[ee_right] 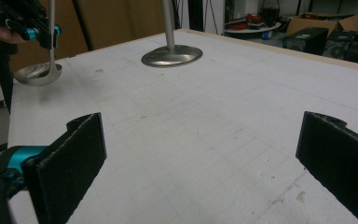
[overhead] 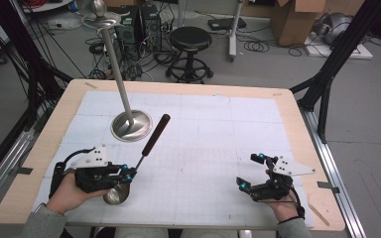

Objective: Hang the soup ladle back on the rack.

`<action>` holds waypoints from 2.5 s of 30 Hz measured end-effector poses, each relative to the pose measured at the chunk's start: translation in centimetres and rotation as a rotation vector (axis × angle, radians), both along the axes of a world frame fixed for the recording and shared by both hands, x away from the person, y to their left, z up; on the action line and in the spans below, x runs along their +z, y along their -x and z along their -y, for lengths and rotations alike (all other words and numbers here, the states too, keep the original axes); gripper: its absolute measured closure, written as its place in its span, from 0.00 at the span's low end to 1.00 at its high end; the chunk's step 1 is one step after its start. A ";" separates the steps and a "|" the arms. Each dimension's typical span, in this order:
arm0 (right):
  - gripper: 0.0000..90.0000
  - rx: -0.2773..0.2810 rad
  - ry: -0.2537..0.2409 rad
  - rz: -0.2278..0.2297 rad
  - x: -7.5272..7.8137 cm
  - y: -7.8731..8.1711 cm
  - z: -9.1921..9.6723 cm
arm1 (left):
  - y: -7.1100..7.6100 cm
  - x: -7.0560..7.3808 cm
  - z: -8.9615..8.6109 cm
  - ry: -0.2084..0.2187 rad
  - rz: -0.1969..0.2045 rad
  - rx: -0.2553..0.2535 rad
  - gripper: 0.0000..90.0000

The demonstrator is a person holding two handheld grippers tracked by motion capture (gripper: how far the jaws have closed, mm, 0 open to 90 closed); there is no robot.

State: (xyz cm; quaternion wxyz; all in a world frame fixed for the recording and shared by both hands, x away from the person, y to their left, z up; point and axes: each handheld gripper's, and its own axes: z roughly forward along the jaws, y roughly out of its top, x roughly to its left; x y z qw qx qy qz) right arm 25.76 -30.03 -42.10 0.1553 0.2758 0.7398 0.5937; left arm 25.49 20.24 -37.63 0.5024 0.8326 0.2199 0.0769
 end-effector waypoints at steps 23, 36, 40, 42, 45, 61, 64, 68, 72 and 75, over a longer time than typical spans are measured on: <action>0.00 0.000 0.000 0.004 0.0 0.0 0.1 | 0.2 1.1 -2.5 0.153 0.126 0.121 0.94; 0.00 -0.001 0.003 0.002 0.0 0.1 0.1 | -0.4 0.9 -5.0 0.185 0.139 0.186 0.94; 0.00 0.000 0.001 0.003 0.0 0.1 0.1 | -0.5 0.7 -5.6 0.176 0.137 0.205 0.94; 0.00 0.000 0.000 0.000 0.0 0.1 0.1 | -0.5 0.7 -5.8 0.174 0.135 0.217 0.94; 0.00 0.000 0.001 0.001 0.0 0.1 0.1 | -0.6 0.8 -6.1 0.183 0.135 0.223 0.94; 0.00 -0.002 -0.013 -0.004 0.0 0.1 0.0 | -1.4 1.7 -7.5 0.219 0.100 0.263 0.94; 0.00 -0.003 -0.014 -0.004 0.0 0.1 0.0 | -1.6 2.0 -7.7 0.225 0.111 0.263 0.94; 0.00 -0.008 -0.016 -0.003 0.0 0.1 0.1 | -2.1 2.8 -8.1 0.227 0.116 0.287 0.94; 0.00 0.000 -0.013 -0.002 0.0 0.1 0.0 | -2.5 3.2 -8.7 0.239 0.124 0.326 0.94; 0.00 0.001 -0.012 -0.005 0.0 0.1 0.0 | -2.8 3.4 -9.0 0.252 0.137 0.351 0.94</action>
